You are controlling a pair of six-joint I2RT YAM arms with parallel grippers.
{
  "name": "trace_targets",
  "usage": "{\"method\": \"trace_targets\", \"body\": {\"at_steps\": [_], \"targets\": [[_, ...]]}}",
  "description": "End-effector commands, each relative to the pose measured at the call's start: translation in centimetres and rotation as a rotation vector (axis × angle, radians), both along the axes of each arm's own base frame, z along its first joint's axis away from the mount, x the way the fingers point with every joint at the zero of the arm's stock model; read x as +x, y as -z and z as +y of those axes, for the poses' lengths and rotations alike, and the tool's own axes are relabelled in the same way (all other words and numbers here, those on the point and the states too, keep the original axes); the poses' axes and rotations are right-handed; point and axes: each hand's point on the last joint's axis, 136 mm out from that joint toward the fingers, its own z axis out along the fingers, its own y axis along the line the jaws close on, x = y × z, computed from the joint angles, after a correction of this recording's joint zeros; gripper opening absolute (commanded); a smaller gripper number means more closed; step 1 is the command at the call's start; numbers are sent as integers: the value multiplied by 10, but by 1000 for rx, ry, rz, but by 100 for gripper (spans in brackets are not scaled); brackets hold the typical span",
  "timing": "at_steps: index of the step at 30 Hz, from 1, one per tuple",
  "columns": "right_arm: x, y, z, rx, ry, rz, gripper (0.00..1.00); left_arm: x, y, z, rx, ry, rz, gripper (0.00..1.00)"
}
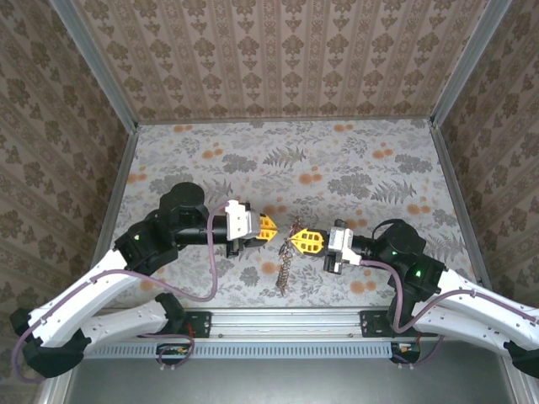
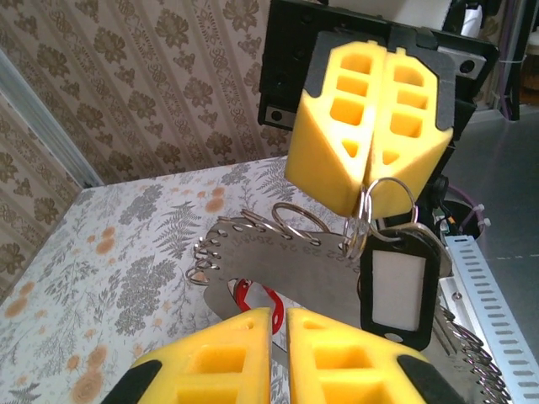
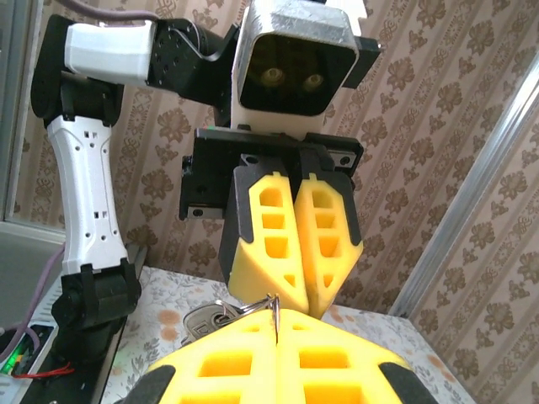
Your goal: Put the keys on the keyring
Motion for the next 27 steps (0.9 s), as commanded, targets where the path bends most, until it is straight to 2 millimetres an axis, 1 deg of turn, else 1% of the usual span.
{"method": "trace_targets", "body": {"at_steps": [1, 9, 13, 17, 23, 24, 27], "targets": [[-12, -39, -10, 120, -39, -46, 0, -9, -6, 0, -34, 47, -44, 16], [-13, -42, -7, 132, -61, -32, 0, -17, -7, -4, -57, 86, -49, 17], [-12, -42, -7, 134, -61, -24, 0, -20, -12, -8, -86, 106, -56, 17], [-11, -41, -6, 131, -60, -21, 0, -23, -12, -13, -91, 129, -56, 17], [-9, -39, -6, 125, -50, -18, 0, -26, -21, -14, -120, 145, -72, 17], [-9, -38, -6, 124, -48, -17, 0, -33, -22, -14, -125, 179, -66, 17], [-7, -36, -6, 121, -40, -13, 0, -36, -24, -14, -125, 188, -68, 17]]}}
